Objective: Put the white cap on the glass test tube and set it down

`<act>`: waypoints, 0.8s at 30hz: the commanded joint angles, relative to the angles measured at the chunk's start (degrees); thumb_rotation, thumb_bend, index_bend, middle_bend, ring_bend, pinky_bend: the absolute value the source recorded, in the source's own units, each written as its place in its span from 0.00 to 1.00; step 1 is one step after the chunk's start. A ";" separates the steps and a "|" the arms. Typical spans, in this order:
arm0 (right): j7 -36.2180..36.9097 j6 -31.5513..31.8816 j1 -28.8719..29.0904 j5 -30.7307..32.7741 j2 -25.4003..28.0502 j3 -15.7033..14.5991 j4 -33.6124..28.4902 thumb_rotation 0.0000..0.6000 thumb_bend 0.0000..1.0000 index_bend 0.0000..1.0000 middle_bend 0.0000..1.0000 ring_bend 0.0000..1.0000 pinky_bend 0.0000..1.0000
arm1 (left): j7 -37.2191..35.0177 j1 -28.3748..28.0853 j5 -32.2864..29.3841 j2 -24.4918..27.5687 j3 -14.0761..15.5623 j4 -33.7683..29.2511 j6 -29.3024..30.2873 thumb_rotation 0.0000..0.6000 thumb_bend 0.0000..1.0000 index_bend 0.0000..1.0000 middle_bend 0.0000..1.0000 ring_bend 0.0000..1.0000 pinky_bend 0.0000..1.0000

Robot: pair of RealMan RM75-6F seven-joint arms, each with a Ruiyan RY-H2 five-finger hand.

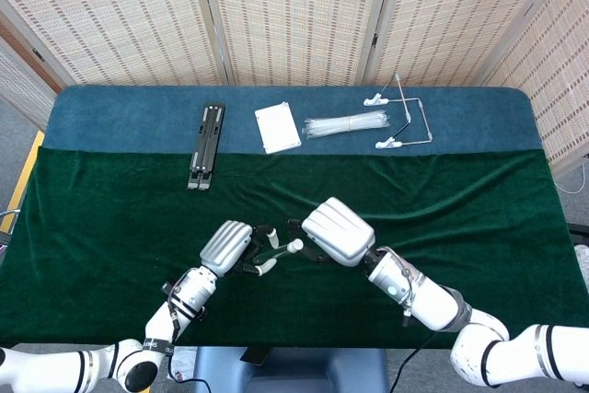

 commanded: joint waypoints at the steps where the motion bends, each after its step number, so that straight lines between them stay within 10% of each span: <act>1: -0.20 -0.02 0.14 0.09 -0.08 -0.11 0.00 1.00 0.75 0.81 1.00 1.00 1.00 | 0.01 0.00 -0.04 0.01 -0.03 -0.04 -0.01 1.00 0.57 0.69 0.98 0.91 0.92; 18: -2.84 -0.29 1.65 2.21 -1.52 -0.89 0.45 1.00 0.75 0.81 1.00 1.00 1.00 | 0.86 0.15 -0.53 0.20 0.01 -0.55 0.15 1.00 0.57 0.70 0.98 0.91 0.92; 24: -1.90 -0.71 1.74 2.07 -1.46 -1.33 1.10 1.00 0.75 0.50 1.00 1.00 1.00 | 1.07 0.21 -0.73 -0.06 0.11 -0.05 0.17 1.00 0.57 0.70 0.98 0.91 0.92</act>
